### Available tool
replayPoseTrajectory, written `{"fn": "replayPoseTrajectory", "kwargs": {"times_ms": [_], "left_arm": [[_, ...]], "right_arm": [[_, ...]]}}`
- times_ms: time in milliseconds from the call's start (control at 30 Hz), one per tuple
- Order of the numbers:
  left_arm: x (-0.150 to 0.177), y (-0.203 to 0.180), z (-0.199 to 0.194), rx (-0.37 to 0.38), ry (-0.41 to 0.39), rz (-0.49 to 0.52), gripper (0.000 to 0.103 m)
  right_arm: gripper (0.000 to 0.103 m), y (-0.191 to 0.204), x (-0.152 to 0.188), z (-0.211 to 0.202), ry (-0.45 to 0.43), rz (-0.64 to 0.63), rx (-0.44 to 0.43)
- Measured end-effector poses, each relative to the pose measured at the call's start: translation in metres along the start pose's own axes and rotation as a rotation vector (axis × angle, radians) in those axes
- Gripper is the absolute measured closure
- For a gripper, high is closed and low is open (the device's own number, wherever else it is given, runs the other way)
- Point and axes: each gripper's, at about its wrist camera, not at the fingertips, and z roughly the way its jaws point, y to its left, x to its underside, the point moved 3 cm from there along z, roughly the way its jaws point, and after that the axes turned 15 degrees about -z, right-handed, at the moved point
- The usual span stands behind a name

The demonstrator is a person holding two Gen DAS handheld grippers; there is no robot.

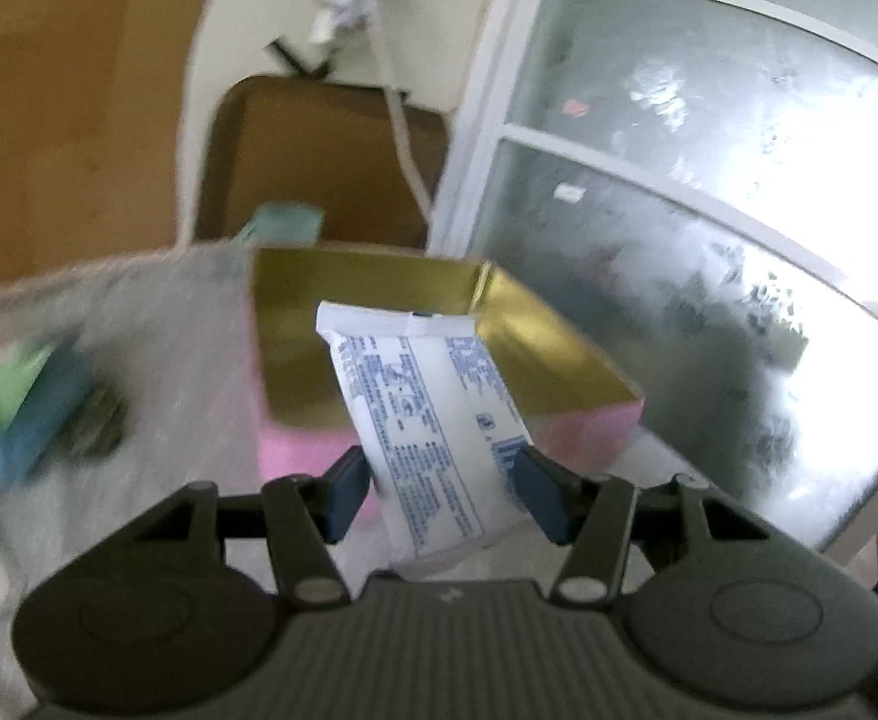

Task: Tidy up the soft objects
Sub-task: 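Carry the packet into the pink tin and open the right gripper, then lower the right gripper onto the green cloth and grasp it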

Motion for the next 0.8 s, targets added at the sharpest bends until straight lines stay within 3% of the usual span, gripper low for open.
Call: {"fn": "replayPoseTrajectory", "kwargs": {"times_ms": [67,100,133,200,300,367,433,600,733,800], "left_arm": [[-0.016,-0.007,0.027,0.008,0.011,-0.003,0.048],[-0.023,-0.01,0.042,0.0,0.018,-0.004,0.043],[-0.03,-0.011,0.057,-0.029,0.018,0.001,0.035],[-0.035,-0.011,0.07,-0.109,-0.017,0.001,0.033],[-0.03,0.01,0.055,-0.135,-0.051,-0.06,0.032],[-0.02,0.029,0.034,-0.138,-0.09,-0.066,0.025],[-0.005,0.049,0.011,-0.196,-0.146,-0.049,0.017],[0.039,0.125,-0.051,-0.412,-0.218,-0.1,0.017],[0.056,0.197,-0.094,-0.639,-0.295,-0.204,0.015],[0.06,0.225,-0.11,-0.682,-0.325,-0.264,0.015]], "right_arm": [[0.026,-0.02,-0.004,0.014,0.0,0.005,0.059],[0.026,-0.032,-0.004,0.023,0.01,0.023,0.076],[0.026,-0.045,-0.002,0.036,0.031,0.052,0.094],[0.024,-0.063,0.004,0.06,0.081,0.086,0.159],[0.024,-0.086,0.019,0.092,0.162,0.061,0.265],[0.021,-0.092,0.025,0.087,0.179,0.088,0.298],[0.021,-0.091,0.028,0.072,0.119,0.149,0.281],[0.021,-0.056,0.021,0.036,-0.102,0.188,0.195],[0.025,-0.004,0.008,0.042,-0.1,0.143,0.037],[0.034,0.015,-0.006,0.061,-0.073,0.111,-0.049]]}}
